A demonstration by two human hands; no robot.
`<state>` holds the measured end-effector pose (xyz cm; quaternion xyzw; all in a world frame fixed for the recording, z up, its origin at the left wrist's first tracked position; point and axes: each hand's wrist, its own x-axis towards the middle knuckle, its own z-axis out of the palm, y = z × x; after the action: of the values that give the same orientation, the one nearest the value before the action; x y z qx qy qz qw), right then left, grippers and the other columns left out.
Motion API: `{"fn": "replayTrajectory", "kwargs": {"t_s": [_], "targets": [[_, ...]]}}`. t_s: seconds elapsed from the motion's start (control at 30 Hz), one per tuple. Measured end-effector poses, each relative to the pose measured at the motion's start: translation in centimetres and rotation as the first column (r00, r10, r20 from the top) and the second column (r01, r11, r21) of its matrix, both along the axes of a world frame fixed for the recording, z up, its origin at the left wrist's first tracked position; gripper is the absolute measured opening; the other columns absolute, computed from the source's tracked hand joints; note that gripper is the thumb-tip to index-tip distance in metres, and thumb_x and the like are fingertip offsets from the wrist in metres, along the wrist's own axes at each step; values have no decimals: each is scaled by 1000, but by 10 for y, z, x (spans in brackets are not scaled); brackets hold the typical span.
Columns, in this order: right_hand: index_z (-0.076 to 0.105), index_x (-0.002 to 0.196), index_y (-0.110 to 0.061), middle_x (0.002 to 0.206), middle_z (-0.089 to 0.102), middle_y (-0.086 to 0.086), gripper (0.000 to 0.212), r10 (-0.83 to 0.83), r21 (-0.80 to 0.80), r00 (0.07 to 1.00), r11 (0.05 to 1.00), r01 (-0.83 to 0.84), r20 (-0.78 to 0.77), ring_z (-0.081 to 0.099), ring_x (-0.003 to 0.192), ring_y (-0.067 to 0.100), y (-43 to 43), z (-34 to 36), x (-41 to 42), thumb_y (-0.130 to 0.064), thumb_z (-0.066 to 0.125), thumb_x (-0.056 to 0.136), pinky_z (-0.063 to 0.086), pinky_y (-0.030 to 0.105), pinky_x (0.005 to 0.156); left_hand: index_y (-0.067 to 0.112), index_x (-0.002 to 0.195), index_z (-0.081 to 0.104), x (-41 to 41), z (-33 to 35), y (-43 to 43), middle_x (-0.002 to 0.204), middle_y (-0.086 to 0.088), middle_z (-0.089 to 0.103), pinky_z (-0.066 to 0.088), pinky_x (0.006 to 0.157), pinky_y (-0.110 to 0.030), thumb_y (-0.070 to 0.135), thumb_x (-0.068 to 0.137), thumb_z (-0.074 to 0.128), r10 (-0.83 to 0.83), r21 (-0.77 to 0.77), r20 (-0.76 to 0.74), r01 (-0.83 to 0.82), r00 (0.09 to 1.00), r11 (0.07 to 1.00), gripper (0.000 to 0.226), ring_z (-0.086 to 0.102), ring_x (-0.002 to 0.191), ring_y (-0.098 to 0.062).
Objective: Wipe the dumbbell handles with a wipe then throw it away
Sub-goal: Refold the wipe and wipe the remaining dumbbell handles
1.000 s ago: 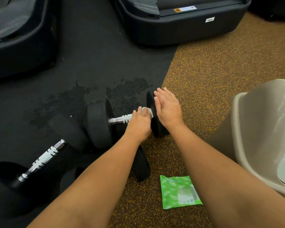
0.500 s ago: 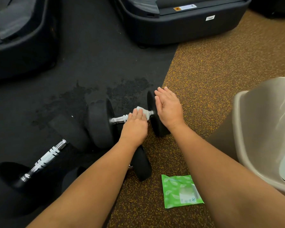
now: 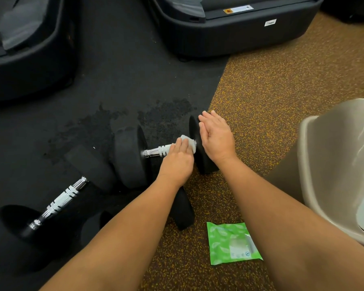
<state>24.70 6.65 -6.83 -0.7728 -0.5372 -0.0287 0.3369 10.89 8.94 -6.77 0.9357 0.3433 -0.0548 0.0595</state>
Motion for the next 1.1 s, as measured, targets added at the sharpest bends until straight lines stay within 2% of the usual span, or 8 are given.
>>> {"fn": "replayTrajectory", "kwargs": {"t_s": [0.13,0.23,0.47,0.57,0.7,0.87,1.0,1.1], "targets": [[64,118,-7,125,63,10,45,-5,71,1000,997,5,-2,50,127,28,0,-1,-1,-31,34,95,34,35,109,-1,129,46,7,5,9,132,-15,47,30,107,-39,7,94,37,193,-45,84,-189,978,981,37,39,125,-30],[65,118,-7,125,63,10,45,-5,69,1000,998,5,7,50,127,28,0,-2,-1,-31,34,95,35,36,109,0,116,54,19,13,13,117,-13,55,36,99,-39,6,92,40,206,-87,63,-200,977,976,29,47,112,-30],[65,118,-8,125,63,8,44,-12,65,1000,998,11,16,50,127,27,0,-2,0,-31,35,96,37,37,108,-1,143,26,9,-6,4,148,-18,30,16,116,-45,21,99,34,35,-37,83,-32,996,999,50,22,140,-34],[64,119,-9,125,63,8,45,-14,49,1000,999,13,5,49,128,27,0,-1,0,-32,33,96,38,40,108,2,141,30,-3,-10,10,142,-16,38,19,116,-44,21,96,37,68,-7,88,-68,994,998,49,28,136,-32],[63,120,-8,127,62,8,46,-4,34,1000,999,4,-3,48,129,27,-1,0,-1,-33,33,96,37,39,109,5,132,40,7,-6,20,130,-13,49,23,113,-45,20,96,40,140,-91,51,-135,989,987,39,38,128,-31],[62,121,-9,129,61,8,42,3,16,1000,1000,-3,1,46,130,26,0,-1,1,-30,36,97,34,38,111,3,143,28,20,2,25,146,-14,36,19,114,-47,15,95,42,94,-122,-14,-95,995,988,51,26,139,-33],[62,122,-10,129,61,7,44,-1,15,1000,1000,1,2,46,131,25,0,-2,0,-32,34,97,35,38,111,3,149,16,13,-4,19,156,-15,20,11,117,-45,23,101,31,40,-102,48,-35,998,994,53,13,145,-33],[63,120,-9,128,61,7,48,0,23,1000,1000,0,2,47,130,26,1,-3,1,-35,30,96,36,39,110,4,148,20,1,-14,16,156,-13,21,10,117,-44,27,103,28,2,-56,115,5,993,998,52,12,145,-31]]}}
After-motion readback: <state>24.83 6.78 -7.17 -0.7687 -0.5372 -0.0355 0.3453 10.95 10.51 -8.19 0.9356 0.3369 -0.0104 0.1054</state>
